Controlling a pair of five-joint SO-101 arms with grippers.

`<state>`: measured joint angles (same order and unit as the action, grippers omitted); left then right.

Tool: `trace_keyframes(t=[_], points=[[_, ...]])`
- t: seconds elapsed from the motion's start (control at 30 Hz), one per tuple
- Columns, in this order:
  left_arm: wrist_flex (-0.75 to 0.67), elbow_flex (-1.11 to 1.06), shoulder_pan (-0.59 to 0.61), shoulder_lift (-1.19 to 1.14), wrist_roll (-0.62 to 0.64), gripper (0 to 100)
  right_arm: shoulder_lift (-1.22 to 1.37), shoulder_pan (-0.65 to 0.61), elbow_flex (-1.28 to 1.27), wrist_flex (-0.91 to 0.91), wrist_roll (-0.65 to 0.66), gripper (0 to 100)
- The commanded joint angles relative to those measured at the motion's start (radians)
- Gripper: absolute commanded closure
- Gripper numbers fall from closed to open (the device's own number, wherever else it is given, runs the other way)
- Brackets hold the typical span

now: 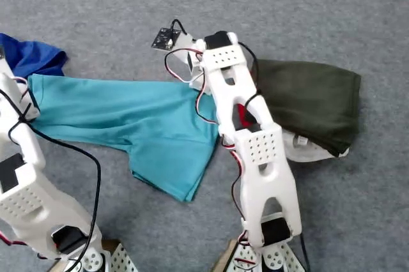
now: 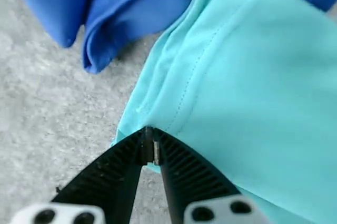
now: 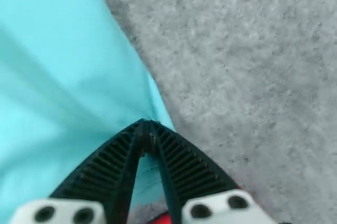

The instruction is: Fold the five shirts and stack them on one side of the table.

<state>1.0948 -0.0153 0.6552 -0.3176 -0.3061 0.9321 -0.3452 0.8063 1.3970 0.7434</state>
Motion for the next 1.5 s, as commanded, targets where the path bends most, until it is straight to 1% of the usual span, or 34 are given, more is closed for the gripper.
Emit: trace_keyframes(t=[0.0,0.07,0.1,0.17,0.27,0.33,0.4,0.57,0.77,0.87,1.03,1.1,1.23,1.33,1.47], points=[[0.117,0.118,-0.011,0.068,-0.005,98,-0.028,-0.025,0.117,0.089,0.011,99.5],[0.186,0.121,-0.020,0.116,-0.005,98,-0.038,-0.033,0.185,0.155,0.009,99.5],[0.186,0.098,-0.017,0.150,-0.003,98,-0.047,-0.036,0.217,0.195,0.008,99.6],[0.144,0.012,-0.015,0.211,-0.005,98,-0.065,-0.044,0.305,0.292,0.008,99.6],[0.029,-0.189,-0.021,0.285,-0.008,98,-0.071,-0.044,0.415,0.381,0.006,99.6],[-0.083,-0.311,-0.018,0.314,-0.002,98,-0.070,-0.041,0.438,0.390,0.005,99.6],[-0.173,-0.388,-0.015,0.317,0.031,98,-0.068,-0.039,0.435,0.388,0.005,99.6],[-0.244,-0.416,0.002,0.315,0.048,98,-0.061,-0.039,0.369,0.385,0.005,99.6],[-0.422,-0.486,0.003,0.315,0.083,98,0.015,-0.033,0.351,0.356,0.008,99.6],[-0.489,-0.529,0.003,0.315,0.080,98,0.084,-0.027,0.352,0.331,0.006,99.6],[-0.502,-0.537,0.005,0.314,0.075,98,0.197,-0.005,0.354,0.275,0.005,99.6],[-0.496,-0.540,0.018,0.314,0.071,98,0.225,0.022,0.355,0.250,0.005,99.6],[-0.491,-0.540,0.068,0.314,0.023,98,0.231,0.062,0.387,0.241,0.008,99.6],[-0.454,-0.531,0.074,0.314,-0.003,98,0.231,0.081,0.389,0.227,0.009,99.6],[-0.450,-0.528,0.069,0.286,-0.015,98,0.231,0.084,0.390,0.209,0.011,99.6]])
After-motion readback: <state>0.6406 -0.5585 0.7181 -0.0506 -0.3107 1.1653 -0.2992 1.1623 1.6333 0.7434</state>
